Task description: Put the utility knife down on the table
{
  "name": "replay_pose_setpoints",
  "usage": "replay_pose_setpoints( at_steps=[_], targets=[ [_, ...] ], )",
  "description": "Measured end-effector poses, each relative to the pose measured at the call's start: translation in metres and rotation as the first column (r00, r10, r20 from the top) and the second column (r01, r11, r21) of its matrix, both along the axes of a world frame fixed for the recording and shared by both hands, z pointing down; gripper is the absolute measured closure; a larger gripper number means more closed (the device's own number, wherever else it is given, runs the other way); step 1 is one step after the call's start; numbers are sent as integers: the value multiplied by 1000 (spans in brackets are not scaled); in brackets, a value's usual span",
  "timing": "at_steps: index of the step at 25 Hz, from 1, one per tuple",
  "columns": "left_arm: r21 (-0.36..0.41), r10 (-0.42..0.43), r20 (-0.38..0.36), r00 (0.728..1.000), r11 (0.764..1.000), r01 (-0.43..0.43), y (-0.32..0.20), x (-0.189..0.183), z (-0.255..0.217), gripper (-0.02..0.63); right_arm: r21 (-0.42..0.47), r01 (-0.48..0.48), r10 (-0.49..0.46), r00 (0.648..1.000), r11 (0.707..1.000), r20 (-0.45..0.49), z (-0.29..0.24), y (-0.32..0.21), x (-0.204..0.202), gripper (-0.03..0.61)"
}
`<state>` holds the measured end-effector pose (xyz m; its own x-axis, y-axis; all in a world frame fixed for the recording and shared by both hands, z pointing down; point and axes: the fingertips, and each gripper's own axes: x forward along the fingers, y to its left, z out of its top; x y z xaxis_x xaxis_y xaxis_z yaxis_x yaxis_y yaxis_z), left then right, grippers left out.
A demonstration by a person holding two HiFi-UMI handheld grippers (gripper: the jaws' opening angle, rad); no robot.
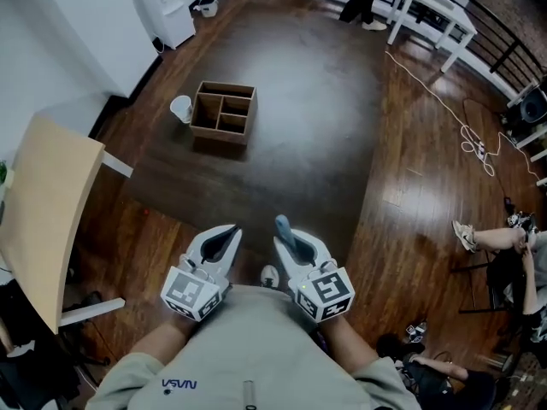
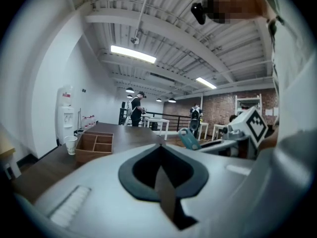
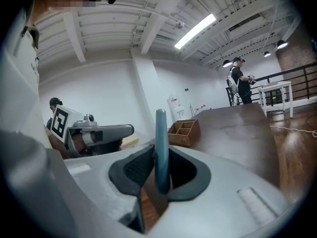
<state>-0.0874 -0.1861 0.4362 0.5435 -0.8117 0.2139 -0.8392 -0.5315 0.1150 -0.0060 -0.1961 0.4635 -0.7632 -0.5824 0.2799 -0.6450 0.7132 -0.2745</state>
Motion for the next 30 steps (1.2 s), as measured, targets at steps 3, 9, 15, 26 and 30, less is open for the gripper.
replay_pose_setpoints(
  at_steps=[3, 9, 15, 26, 30],
  targets=[
    [-21, 20, 7, 1000, 1000, -20, -13, 4, 11, 612, -20, -29, 27, 998, 999, -64, 25, -24, 9, 499],
    [-110, 44, 29, 999, 993, -40, -37, -2, 50, 612, -102, -83, 58, 971, 991, -232, 79, -56, 12, 499],
    [-218, 125, 26, 992, 969, -116, -61, -7, 94, 612, -158, -114, 38, 907, 981, -420, 137, -72, 3, 497],
    [-287, 216, -17, 976, 934, -212, -89, -15, 112, 612, -186, -151, -16, 735, 971, -678, 192, -79, 7, 495],
    [-297, 247, -24, 969, 923, -243, -91, -12, 115, 612, -222, -153, -46, 718, 963, -695, 202, -75, 6, 494]
  ],
)
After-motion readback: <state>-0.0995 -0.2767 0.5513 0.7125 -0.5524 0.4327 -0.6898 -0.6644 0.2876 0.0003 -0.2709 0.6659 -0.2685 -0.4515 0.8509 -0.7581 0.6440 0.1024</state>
